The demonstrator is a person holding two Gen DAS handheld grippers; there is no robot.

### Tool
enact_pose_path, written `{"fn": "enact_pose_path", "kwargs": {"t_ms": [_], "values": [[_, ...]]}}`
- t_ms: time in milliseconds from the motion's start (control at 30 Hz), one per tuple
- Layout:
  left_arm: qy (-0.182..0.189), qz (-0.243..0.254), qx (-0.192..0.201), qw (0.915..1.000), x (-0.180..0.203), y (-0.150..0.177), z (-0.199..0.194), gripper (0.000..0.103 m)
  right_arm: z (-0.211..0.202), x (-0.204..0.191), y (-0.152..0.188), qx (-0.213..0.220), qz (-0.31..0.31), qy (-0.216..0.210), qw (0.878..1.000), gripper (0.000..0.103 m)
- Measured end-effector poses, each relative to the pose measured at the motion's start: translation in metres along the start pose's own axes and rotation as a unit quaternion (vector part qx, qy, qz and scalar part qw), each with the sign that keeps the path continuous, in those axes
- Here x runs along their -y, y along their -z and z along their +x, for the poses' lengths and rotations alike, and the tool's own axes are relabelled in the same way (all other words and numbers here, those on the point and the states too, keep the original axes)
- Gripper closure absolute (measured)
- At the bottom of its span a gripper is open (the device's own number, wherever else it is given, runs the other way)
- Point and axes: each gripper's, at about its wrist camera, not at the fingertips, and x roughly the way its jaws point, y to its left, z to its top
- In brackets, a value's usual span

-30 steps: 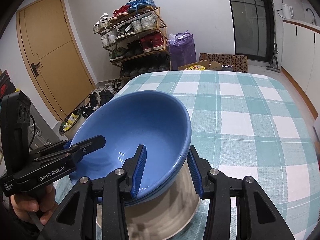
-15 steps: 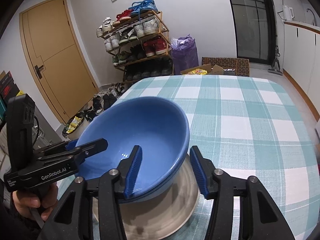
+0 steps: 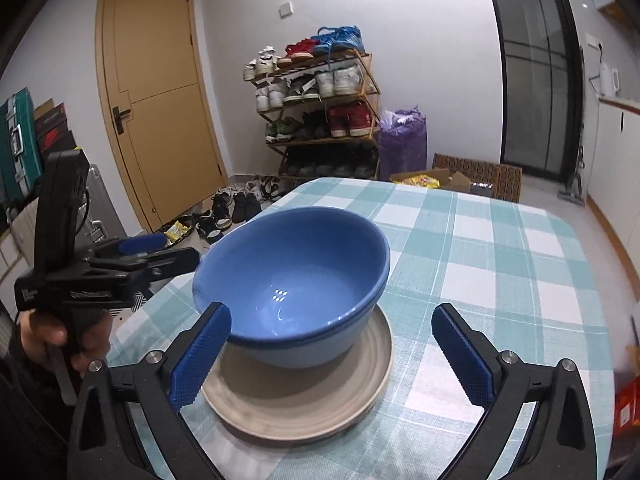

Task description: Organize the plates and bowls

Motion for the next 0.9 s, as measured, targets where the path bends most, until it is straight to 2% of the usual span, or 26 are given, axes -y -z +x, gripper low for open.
{"fn": "enact_pose_path", "kwargs": {"t_ms": [133, 233, 300, 533, 700, 833, 900], "values": [[-0.005, 0.026, 0.02, 0.9994, 0.004, 0.01, -0.012, 0.0, -0.01, -0.002, 0.01, 0.02, -0.005, -0.002, 1.0, 0.001], [0.0, 0.025, 0.043, 0.9988, 0.005, 0.02, -0.02, 0.0, -0.015, -0.004, 0.018, 0.03, -0.007, -0.002, 1.0, 0.001], [0.005, 0.028, 0.045, 0.9986, 0.006, 0.026, -0.021, 0.0, -0.015, -0.006, 0.023, 0.028, -0.005, -0.008, 1.0, 0.001], [-0.024, 0.03, 0.05, 0.998, 0.008, 0.047, -0.015, 0.0, -0.015, -0.017, 0.043, 0.033, -0.014, -0.012, 0.999, 0.001], [-0.045, 0.042, 0.088, 0.9943, 0.007, 0.06, -0.016, 0.0, -0.022, -0.023, 0.056, 0.065, -0.014, -0.014, 0.998, 0.001], [-0.029, 0.03, 0.09, 0.9951, 0.002, 0.063, -0.014, 0.0, -0.026, -0.028, 0.062, 0.078, -0.025, -0.008, 0.997, 0.001], [-0.036, 0.03, 0.095, 0.9944, 0.003, 0.066, -0.012, 0.0, -0.027, -0.028, 0.065, 0.084, -0.024, -0.005, 0.996, 0.001]]}}
